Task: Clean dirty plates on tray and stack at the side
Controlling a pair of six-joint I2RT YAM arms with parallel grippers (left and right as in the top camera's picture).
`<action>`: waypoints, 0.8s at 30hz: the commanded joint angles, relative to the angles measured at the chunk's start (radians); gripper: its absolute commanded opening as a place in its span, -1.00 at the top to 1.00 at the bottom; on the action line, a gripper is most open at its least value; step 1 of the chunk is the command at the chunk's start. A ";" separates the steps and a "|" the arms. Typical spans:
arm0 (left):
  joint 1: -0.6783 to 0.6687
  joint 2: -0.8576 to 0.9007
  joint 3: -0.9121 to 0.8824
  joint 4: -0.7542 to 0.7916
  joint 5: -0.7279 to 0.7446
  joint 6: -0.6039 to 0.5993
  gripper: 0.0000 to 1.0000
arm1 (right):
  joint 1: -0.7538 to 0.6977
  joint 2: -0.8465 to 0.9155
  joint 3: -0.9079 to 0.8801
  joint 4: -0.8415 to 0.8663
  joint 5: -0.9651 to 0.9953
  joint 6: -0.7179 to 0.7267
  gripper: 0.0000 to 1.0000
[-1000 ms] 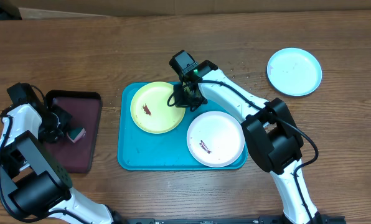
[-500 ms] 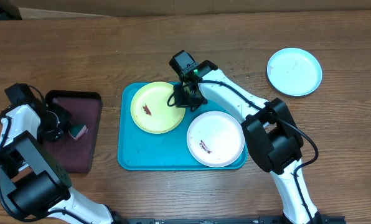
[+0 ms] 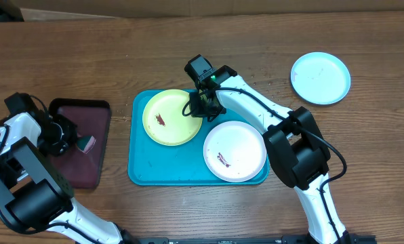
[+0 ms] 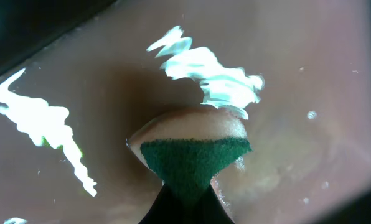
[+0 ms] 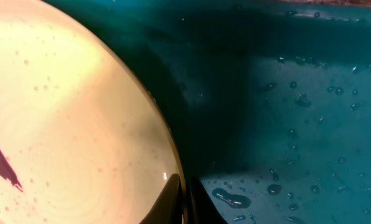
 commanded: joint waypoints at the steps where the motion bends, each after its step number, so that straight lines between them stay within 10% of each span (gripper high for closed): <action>1: -0.001 -0.085 0.079 -0.058 0.006 0.024 0.92 | -0.004 -0.005 0.014 0.004 0.039 0.022 0.93; 24: 0.016 -0.155 0.010 -0.065 0.066 0.047 0.92 | -0.004 -0.005 0.014 0.020 0.040 0.019 0.93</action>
